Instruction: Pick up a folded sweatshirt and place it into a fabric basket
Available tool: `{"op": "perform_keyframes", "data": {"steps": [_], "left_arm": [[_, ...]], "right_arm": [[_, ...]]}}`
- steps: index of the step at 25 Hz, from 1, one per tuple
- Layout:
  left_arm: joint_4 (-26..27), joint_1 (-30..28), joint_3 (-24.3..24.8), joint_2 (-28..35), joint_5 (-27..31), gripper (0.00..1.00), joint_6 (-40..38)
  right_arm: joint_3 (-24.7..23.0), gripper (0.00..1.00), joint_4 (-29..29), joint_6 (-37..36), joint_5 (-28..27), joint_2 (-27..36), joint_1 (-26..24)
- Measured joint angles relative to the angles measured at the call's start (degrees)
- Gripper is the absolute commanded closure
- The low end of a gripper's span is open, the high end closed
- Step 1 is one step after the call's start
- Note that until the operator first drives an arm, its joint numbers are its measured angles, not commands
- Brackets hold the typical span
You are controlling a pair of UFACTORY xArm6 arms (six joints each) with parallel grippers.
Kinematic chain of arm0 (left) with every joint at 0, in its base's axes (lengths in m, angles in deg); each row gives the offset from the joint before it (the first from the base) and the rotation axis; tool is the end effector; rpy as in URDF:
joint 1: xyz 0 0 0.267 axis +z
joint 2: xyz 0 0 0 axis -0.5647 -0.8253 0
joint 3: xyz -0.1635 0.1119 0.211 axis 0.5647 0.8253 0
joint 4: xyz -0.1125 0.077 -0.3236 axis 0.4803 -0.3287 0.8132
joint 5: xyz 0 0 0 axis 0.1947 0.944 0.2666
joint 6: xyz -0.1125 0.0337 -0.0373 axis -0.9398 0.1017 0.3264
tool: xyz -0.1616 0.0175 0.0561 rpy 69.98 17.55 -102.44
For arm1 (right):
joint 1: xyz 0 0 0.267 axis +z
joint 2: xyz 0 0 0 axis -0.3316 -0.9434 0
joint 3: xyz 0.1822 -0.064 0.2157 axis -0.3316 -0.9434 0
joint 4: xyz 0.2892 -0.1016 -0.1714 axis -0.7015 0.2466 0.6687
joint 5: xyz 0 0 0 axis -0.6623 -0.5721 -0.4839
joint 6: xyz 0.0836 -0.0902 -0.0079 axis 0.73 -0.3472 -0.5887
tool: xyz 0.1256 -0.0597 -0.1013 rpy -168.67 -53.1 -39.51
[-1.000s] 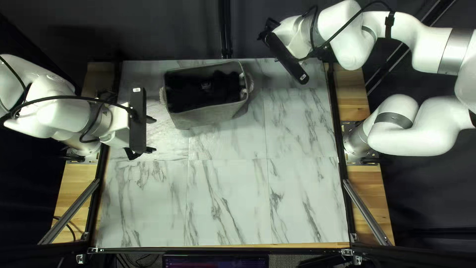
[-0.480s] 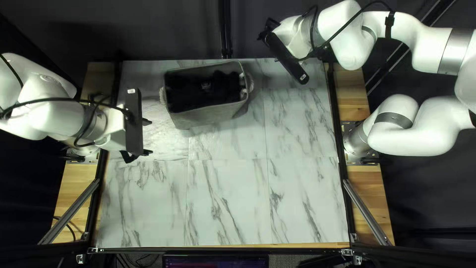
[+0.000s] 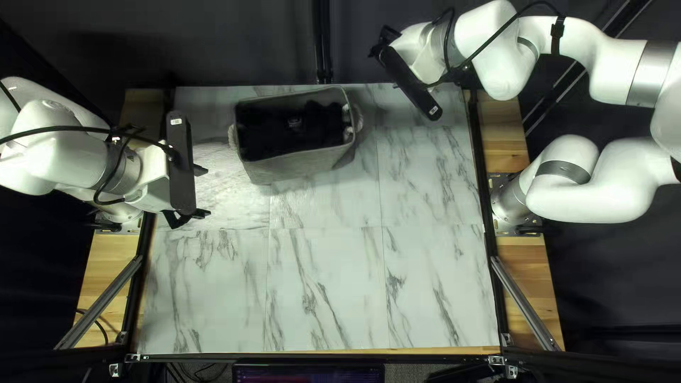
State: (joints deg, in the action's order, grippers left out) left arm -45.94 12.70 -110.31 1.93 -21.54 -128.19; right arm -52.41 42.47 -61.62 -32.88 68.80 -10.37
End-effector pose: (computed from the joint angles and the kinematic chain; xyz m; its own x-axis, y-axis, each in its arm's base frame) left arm 0.3140 -0.0628 0.2525 0.8770 0.1646 0.4514 0.1969 -0.9801 -0.0252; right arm 0.3812 -0.2195 0.2862 0.4836 0.8748 -0.0294 0.6883 -0.3593 0.6302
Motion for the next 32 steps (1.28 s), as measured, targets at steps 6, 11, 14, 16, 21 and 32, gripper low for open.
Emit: {"op": "perform_keyframes", "data": {"steps": [6, 11, 14, 16, 21, 32], "left_arm": [[0.00, 0.00, 0.00, 0.00, 0.00, 0.00, 0.00], [0.00, 0.00, 0.00, 0.00, 0.00, 0.00, 0.00], [0.00, 0.00, 0.00, 0.00, 0.00, 0.00, 0.00], [0.00, 0.00, 0.00, 0.00, 0.00, 0.00, 0.00], [0.00, 0.00, 0.00, 0.00, 0.00, 0.00, 0.00], [0.00, 0.00, 0.00, 0.00, 0.00, 0.00, 0.00]], "right_arm": [[1.25, 0.00, 5.01, 8.67, -5.21, 4.15, 3.65], [1.02, 0.00, 11.55, 25.26, -12.33, 11.44, 9.12], [4.52, 0.00, 15.05, 34.65, -18.59, 14.05, 12.16], [7.69, 0.00, 15.94, 38.01, -21.70, 14.77, 12.35], [16.93, 0.00, 17.13, 42.40, -28.93, 12.63, 11.06], [23.42, 0.00, 19.74, 47.18, -36.77, 9.55, 11.86]]}}
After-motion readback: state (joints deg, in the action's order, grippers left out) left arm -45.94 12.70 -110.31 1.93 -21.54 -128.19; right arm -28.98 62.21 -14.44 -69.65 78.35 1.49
